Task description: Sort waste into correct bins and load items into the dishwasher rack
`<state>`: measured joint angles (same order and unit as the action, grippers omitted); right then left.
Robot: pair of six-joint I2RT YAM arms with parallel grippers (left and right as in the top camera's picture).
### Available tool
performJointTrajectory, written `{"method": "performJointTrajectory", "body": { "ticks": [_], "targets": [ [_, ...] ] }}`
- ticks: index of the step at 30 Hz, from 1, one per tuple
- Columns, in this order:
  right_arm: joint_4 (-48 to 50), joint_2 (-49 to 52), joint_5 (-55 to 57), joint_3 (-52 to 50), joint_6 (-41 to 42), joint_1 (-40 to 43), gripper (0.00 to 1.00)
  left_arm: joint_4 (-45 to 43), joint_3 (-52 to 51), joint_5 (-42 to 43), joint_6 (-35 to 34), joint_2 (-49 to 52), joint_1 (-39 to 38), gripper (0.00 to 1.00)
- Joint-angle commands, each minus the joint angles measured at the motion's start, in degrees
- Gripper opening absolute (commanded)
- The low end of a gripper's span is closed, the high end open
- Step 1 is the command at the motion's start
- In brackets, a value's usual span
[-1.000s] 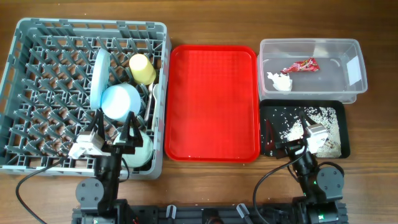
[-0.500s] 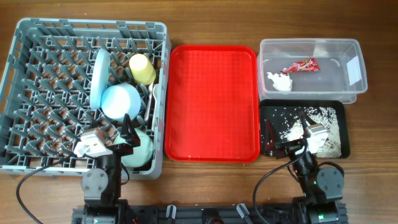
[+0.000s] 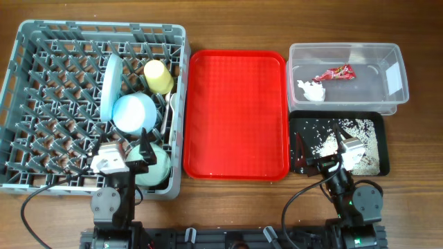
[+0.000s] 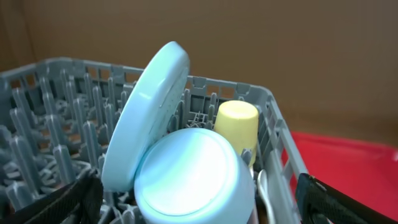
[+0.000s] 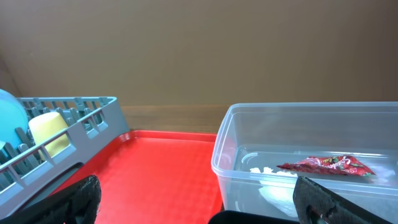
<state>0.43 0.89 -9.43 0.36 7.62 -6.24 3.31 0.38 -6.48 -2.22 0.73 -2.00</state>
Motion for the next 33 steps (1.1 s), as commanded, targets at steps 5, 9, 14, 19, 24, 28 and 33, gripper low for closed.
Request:
{"method": "performJointTrajectory", "body": {
  "ticks": [5,9,14,19,24,28,33],
  "targets": [
    [0.35,-0.61,-0.94,-0.07,0.39,-0.33,1.00,0.90,-0.04,6.51,7.98,-0.55,-0.35,1.00],
    [0.35,-0.61,-0.96,-0.07,0.42,-0.33,1.00,0.87,-0.04,6.67,7.98,-0.55,-0.35,1.00],
    [0.35,-0.61,-0.96,-0.07,0.42,-0.33,1.00,0.87,-0.04,6.67,7.98,-0.46,-0.35,1.00],
    [0.35,-0.61,-0.96,-0.07,0.42,-0.33,1.00,0.87,-0.04,6.67,7.98,-0.46,-0.35,1.00],
    [0.35,-0.61,-0.96,-0.07,0.42,-0.33,1.00,0.87,-0.04,6.67,8.00,-0.46,-0.35,1.00],
    [0.35,-0.61,-0.96,-0.07,0.39,-0.33,1.00,0.87,-0.04,6.67,7.98,-0.46,-0.35,1.00],
    [0.35,-0.61,-0.96,-0.07,0.42,-0.33,1.00,0.87,-0.04,6.67,7.98,-0.46,-0.35,1.00]
  ]
}}
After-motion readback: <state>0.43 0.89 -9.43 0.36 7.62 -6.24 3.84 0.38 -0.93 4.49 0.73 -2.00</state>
